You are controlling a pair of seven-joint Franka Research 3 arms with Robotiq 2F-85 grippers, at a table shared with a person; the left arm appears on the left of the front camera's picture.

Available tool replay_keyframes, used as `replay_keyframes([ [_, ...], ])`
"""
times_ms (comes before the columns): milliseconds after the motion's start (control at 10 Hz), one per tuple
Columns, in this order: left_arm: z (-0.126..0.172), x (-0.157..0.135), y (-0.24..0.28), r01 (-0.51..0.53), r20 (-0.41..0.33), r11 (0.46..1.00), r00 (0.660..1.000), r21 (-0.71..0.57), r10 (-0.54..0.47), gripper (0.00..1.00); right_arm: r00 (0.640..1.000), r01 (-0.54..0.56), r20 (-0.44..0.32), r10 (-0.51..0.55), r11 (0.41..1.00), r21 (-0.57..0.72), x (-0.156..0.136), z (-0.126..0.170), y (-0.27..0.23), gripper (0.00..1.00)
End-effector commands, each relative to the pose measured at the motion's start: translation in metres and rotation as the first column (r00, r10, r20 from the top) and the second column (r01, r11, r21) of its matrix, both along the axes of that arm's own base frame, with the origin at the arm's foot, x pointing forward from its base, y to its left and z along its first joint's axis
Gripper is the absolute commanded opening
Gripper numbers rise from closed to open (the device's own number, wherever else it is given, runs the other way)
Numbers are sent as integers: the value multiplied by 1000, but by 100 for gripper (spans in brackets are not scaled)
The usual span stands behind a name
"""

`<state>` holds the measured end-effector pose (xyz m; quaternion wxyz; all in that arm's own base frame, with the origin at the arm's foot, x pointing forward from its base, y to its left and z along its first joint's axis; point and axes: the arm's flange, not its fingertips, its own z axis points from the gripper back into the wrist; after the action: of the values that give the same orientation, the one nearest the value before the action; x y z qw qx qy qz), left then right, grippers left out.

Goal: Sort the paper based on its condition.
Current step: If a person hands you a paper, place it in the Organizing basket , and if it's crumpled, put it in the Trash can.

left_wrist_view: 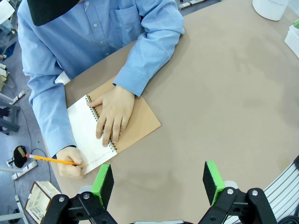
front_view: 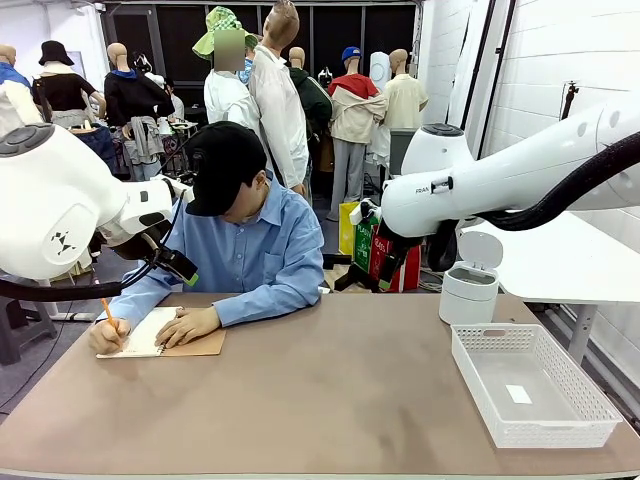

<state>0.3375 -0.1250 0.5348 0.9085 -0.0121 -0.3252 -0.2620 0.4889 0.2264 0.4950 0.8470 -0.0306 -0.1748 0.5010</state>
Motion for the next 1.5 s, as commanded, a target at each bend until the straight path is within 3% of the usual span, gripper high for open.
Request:
replay_keyframes([
  [0,0,0,1,0,-5,1000,1000,1,0,100,1000,17,4,-17,1000,12,2,3,5,100],
  [300,0,0,1,0,-5,1000,1000,1,0,100,1000,3,4,-3,1000,5,0,3,3,100],
  [700,0,0,1,0,-5,1000,1000,1,0,100,1000,26,-5,-26,977,213,-62,17,-9,100],
  [1100,0,0,1,0,-5,1000,1000,1,0,100,993,0,109,-36,950,311,-107,28,-13,100],
  [1400,0,0,1,0,-5,1000,1000,1,0,100,985,-40,172,-34,913,407,-115,29,-22,100],
])
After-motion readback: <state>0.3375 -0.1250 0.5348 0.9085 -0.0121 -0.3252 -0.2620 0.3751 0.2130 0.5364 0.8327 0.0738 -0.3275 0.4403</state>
